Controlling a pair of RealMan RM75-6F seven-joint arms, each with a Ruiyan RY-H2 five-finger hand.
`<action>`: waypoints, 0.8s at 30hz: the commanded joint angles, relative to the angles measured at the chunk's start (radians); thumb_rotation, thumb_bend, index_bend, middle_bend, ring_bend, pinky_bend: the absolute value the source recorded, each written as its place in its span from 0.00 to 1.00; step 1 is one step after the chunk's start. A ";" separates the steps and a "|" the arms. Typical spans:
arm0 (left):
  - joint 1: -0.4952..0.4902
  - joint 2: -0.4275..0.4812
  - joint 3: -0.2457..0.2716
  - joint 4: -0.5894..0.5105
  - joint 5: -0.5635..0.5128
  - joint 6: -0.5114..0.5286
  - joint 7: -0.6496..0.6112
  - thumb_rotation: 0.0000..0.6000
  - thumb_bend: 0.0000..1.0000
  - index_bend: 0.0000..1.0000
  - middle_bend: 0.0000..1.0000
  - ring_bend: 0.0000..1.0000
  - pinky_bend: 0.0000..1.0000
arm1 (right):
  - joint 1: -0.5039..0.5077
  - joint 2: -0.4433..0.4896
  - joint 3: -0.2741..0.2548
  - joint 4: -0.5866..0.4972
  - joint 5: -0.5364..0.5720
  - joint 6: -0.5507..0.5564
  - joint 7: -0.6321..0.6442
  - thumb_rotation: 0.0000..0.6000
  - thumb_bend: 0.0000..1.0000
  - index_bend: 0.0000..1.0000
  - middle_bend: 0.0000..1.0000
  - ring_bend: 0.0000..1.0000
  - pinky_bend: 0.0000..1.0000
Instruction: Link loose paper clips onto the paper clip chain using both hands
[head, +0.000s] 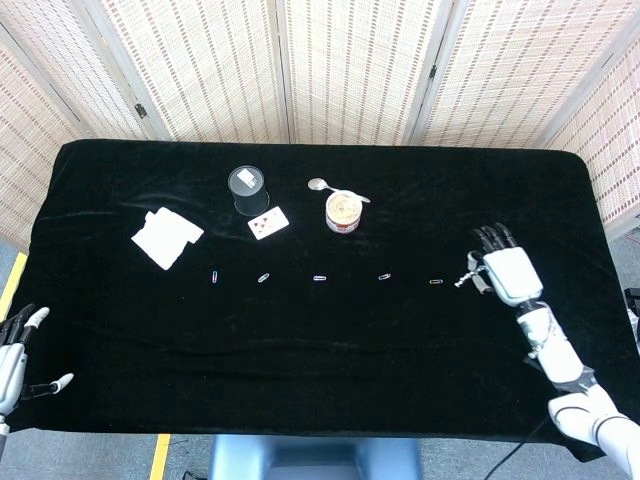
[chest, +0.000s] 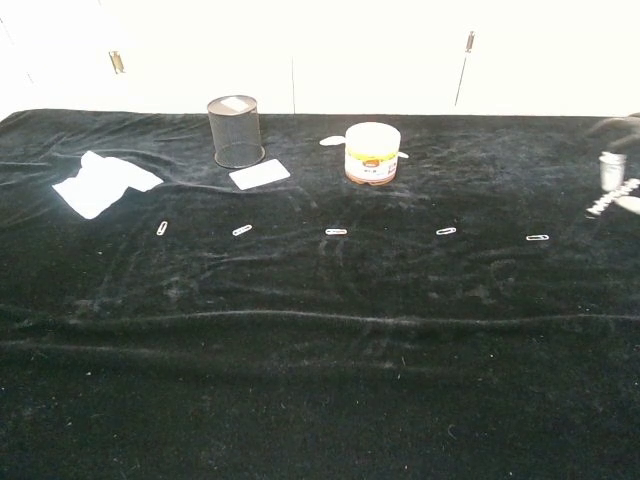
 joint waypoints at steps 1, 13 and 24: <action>0.001 0.005 0.002 0.002 0.005 -0.001 -0.013 1.00 0.09 0.00 0.00 0.00 0.00 | 0.055 -0.022 0.024 -0.043 0.012 -0.049 -0.075 1.00 0.51 0.79 0.15 0.08 0.00; 0.031 0.032 0.008 0.016 0.038 0.040 -0.108 1.00 0.09 0.00 0.00 0.00 0.00 | 0.199 -0.085 0.079 -0.097 0.080 -0.215 -0.304 1.00 0.51 0.79 0.15 0.09 0.00; 0.050 0.033 0.017 0.025 0.062 0.065 -0.141 1.00 0.09 0.00 0.00 0.00 0.00 | 0.256 -0.162 0.083 -0.014 0.122 -0.296 -0.337 1.00 0.51 0.79 0.15 0.09 0.00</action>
